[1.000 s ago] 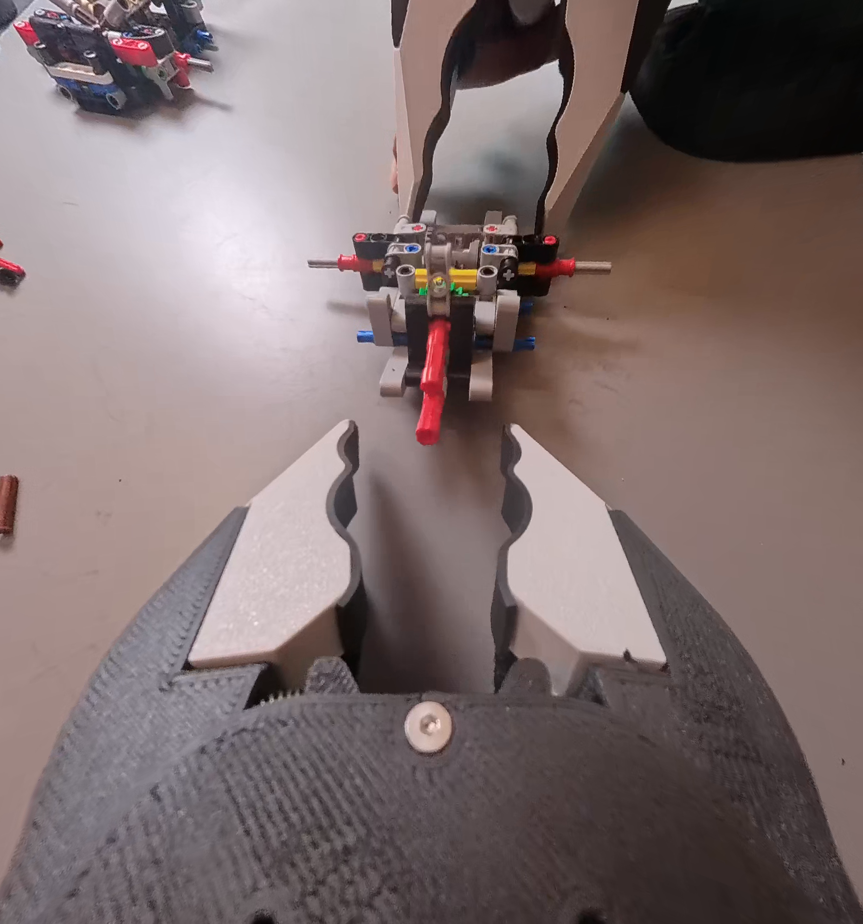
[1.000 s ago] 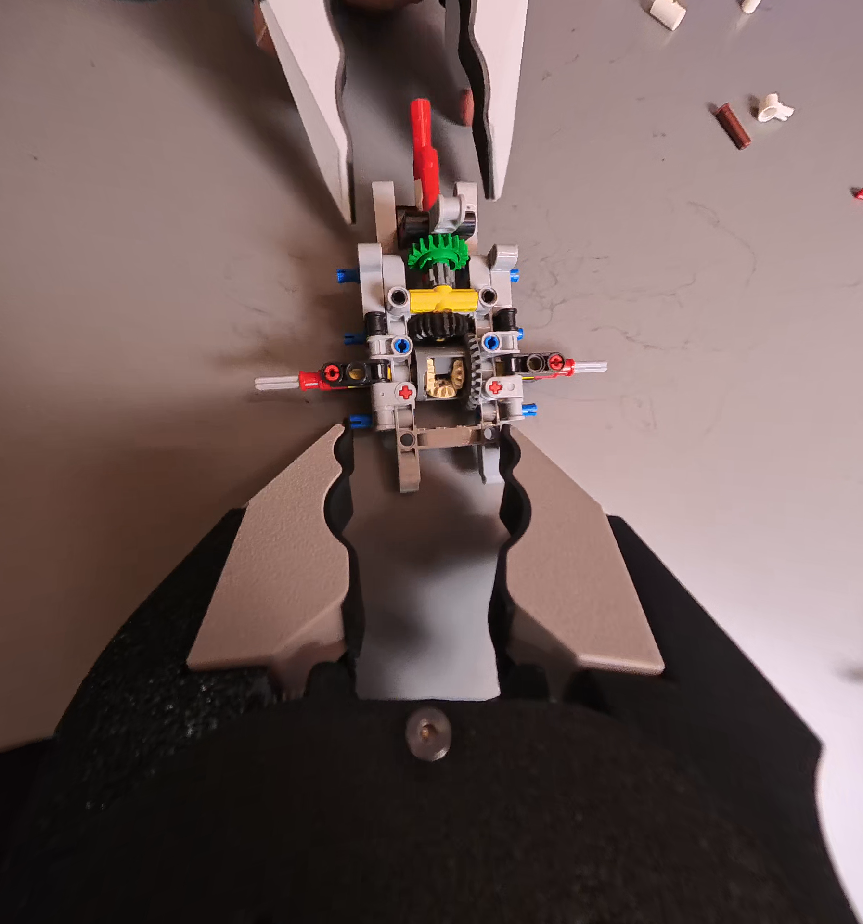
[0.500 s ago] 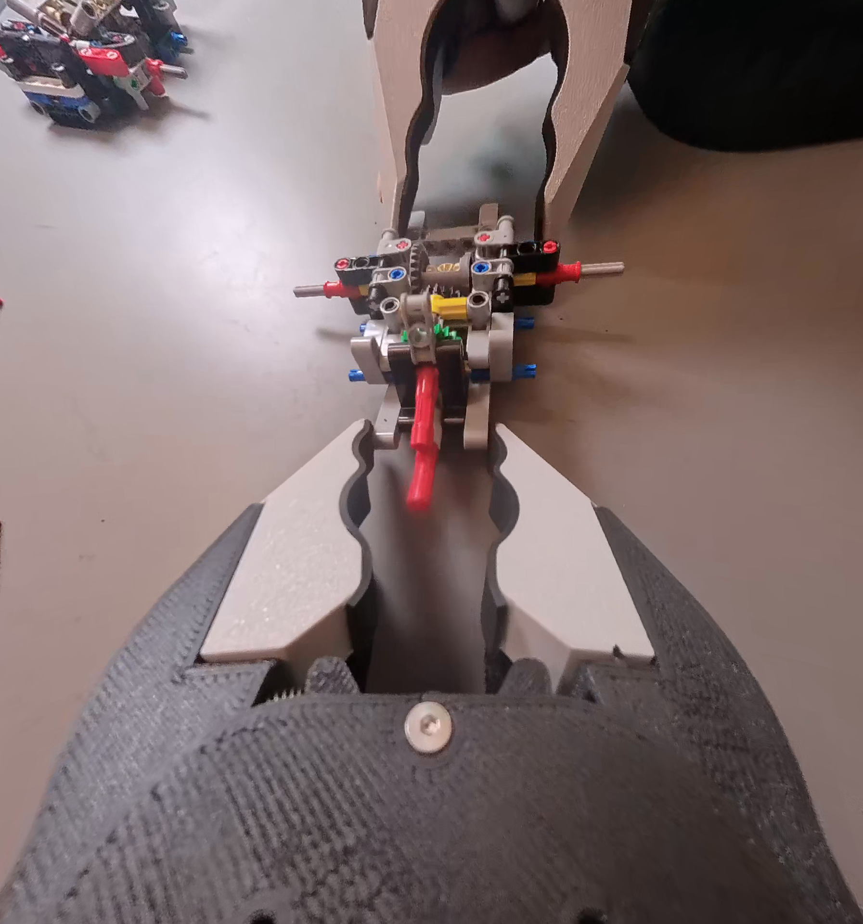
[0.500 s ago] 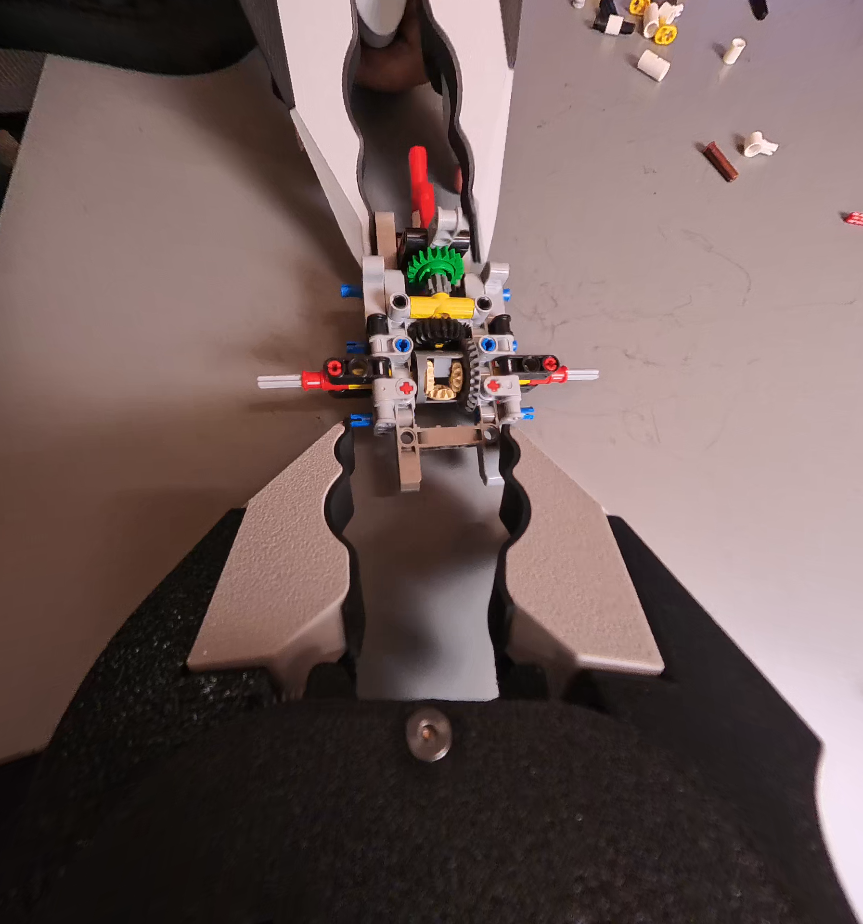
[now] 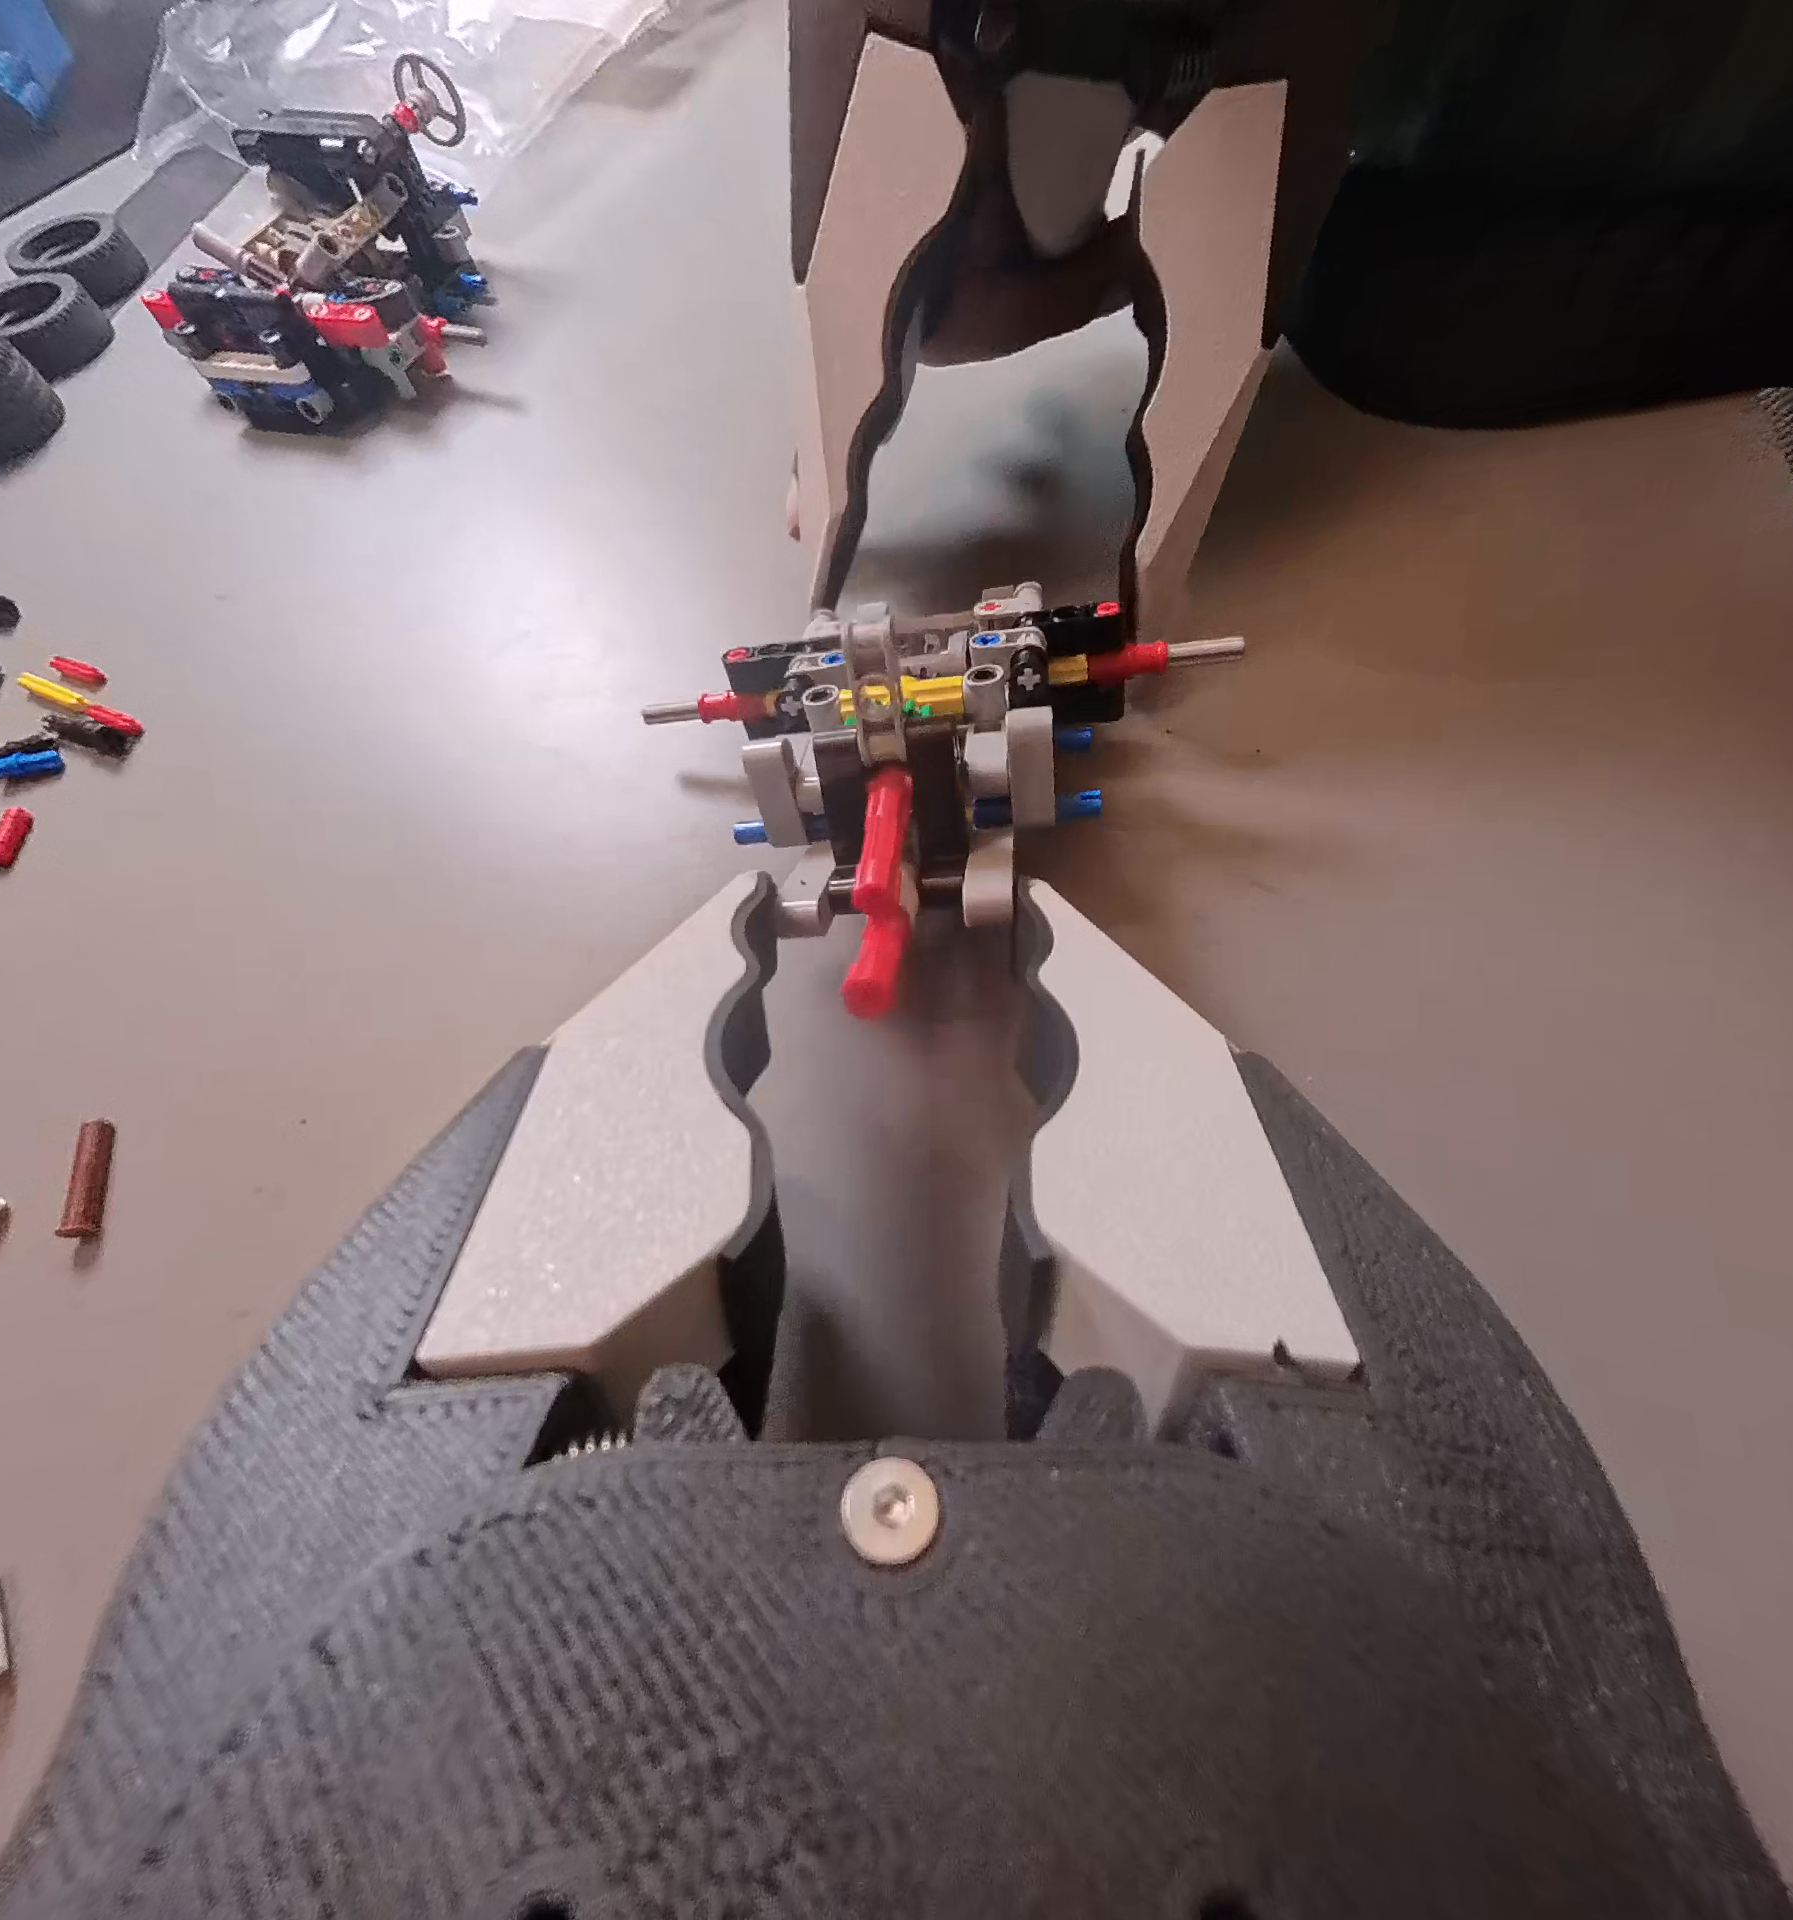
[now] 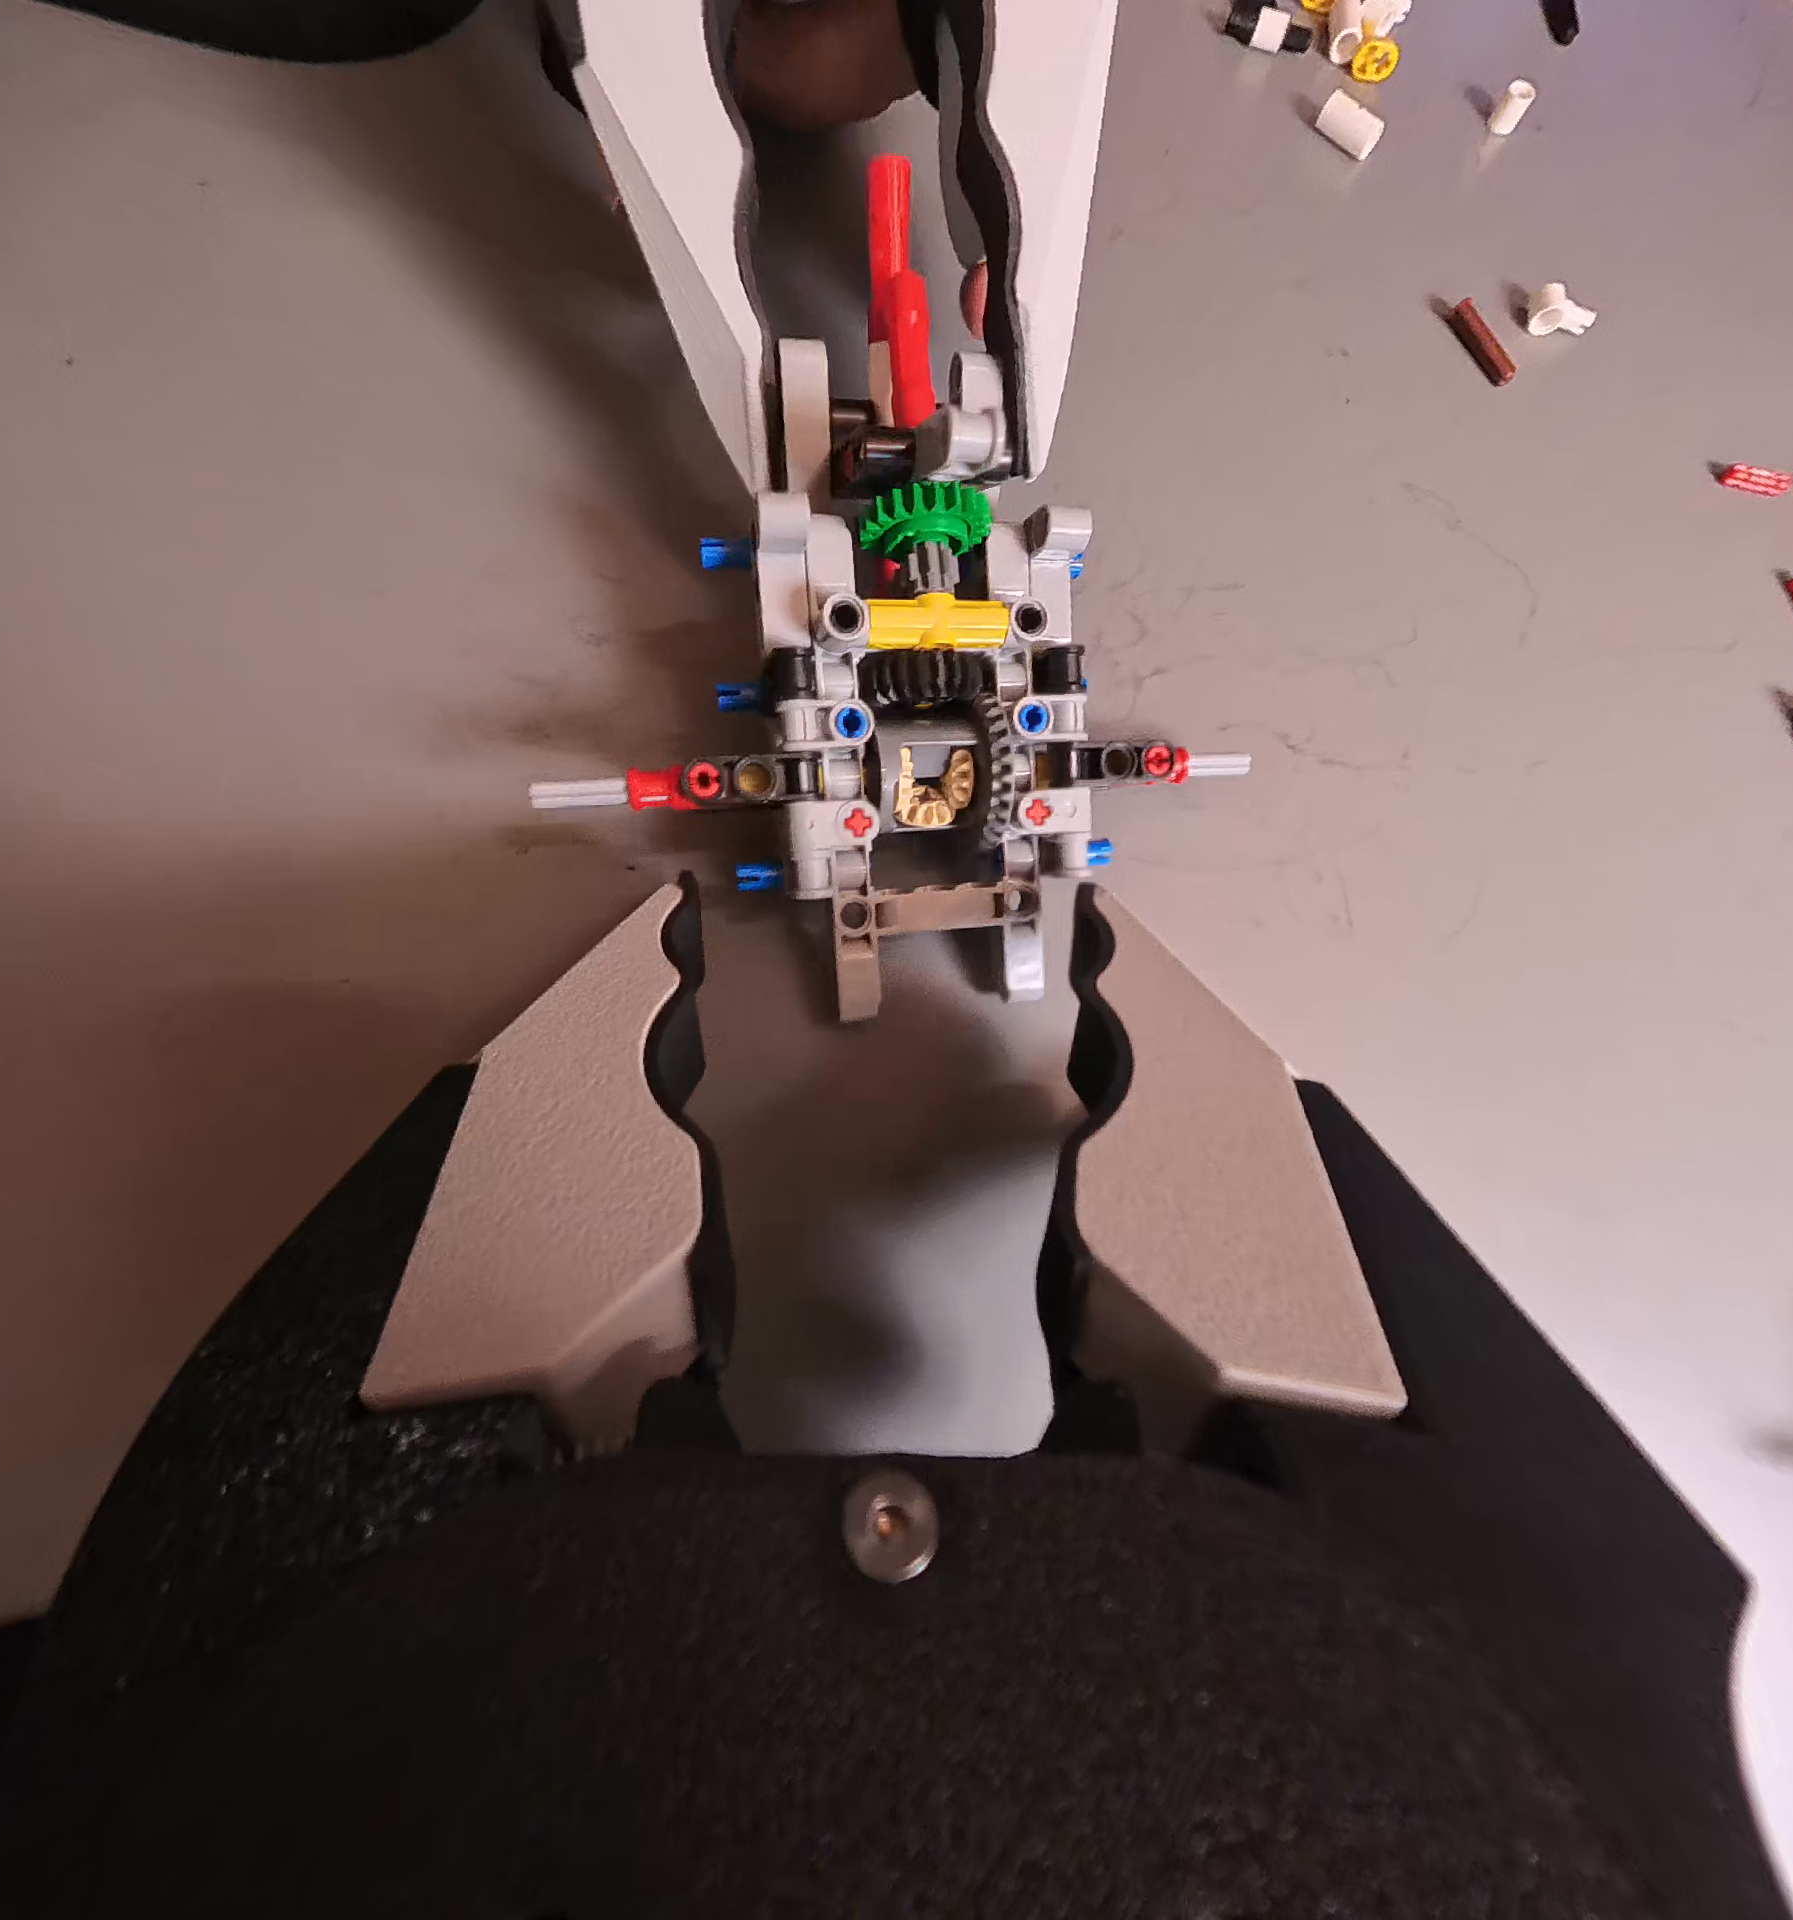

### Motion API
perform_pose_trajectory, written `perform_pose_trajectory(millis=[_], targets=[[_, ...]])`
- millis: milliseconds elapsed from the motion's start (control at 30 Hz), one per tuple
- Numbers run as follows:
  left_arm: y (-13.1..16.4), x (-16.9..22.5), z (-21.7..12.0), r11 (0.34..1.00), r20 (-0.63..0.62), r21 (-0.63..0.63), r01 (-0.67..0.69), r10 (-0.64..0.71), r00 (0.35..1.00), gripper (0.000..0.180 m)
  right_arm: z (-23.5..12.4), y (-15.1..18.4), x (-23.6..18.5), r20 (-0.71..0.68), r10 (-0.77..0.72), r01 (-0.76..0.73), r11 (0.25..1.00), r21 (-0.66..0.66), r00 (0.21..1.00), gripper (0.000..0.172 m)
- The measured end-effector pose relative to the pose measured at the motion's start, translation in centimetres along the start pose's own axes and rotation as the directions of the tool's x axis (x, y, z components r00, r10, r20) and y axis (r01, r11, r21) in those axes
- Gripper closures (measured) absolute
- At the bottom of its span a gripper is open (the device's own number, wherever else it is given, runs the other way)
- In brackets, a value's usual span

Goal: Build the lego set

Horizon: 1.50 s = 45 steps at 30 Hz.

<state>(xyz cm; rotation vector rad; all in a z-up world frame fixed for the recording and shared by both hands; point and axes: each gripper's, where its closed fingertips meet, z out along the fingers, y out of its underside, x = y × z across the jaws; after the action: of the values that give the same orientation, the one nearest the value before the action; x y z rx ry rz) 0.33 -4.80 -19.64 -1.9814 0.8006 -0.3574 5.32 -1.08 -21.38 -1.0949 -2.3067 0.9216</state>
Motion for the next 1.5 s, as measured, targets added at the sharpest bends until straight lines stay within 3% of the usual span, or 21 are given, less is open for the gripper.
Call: perform_pose_trajectory(millis=[133,333,567,800,1000,1200,1500], targets=[[-0.8,0.3,-0.1,0.999,-0.006,0.04,-0.024,0.024,1.0,0.137,0.2,0.1,-0.1,0.004,-0.003,0.003,1.0,-0.005,1.0,0.115],[-0.8,0.2,-0.3,0.997,-0.035,0.056,0.052,-0.05,0.998,0.137,0.2,-0.2,-0.2,0.026,0.025,-0.025,1.0,0.014,0.999,0.116],[-1.2,0.1,-0.8,0.965,-0.123,0.078,0.251,-0.241,0.963,0.137,-1.0,-1.4,-0.1,0.085,0.117,-0.125,0.986,0.108,0.99,0.116],[-2.2,0.2,-1.5,0.869,-0.268,0.105,0.483,-0.443,0.855,0.137,-2.2,-2.7,0.0,0.191,0.233,-0.27,0.942,0.199,0.954,0.117],[-1.7,0.2,-1.3,0.916,-0.215,0.102,0.389,-0.361,0.907,0.137,-1.6,-2.2,-0.1,0.153,0.198,-0.222,0.961,0.166,0.968,0.116],[-0.3,-0.2,-0.6,0.984,-0.065,0.041,0.171,-0.168,0.984,0.137,-0.8,-1.4,0.4,0.072,0.133,-0.142,0.982,0.123,0.988,0.117],[0.8,-0.4,-0.1,0.997,0.002,-0.036,0.07,-0.07,0.998,0.137,0.0,-0.5,0.7,-0.005,0.045,-0.044,0.997,0.06,0.999,0.116]])
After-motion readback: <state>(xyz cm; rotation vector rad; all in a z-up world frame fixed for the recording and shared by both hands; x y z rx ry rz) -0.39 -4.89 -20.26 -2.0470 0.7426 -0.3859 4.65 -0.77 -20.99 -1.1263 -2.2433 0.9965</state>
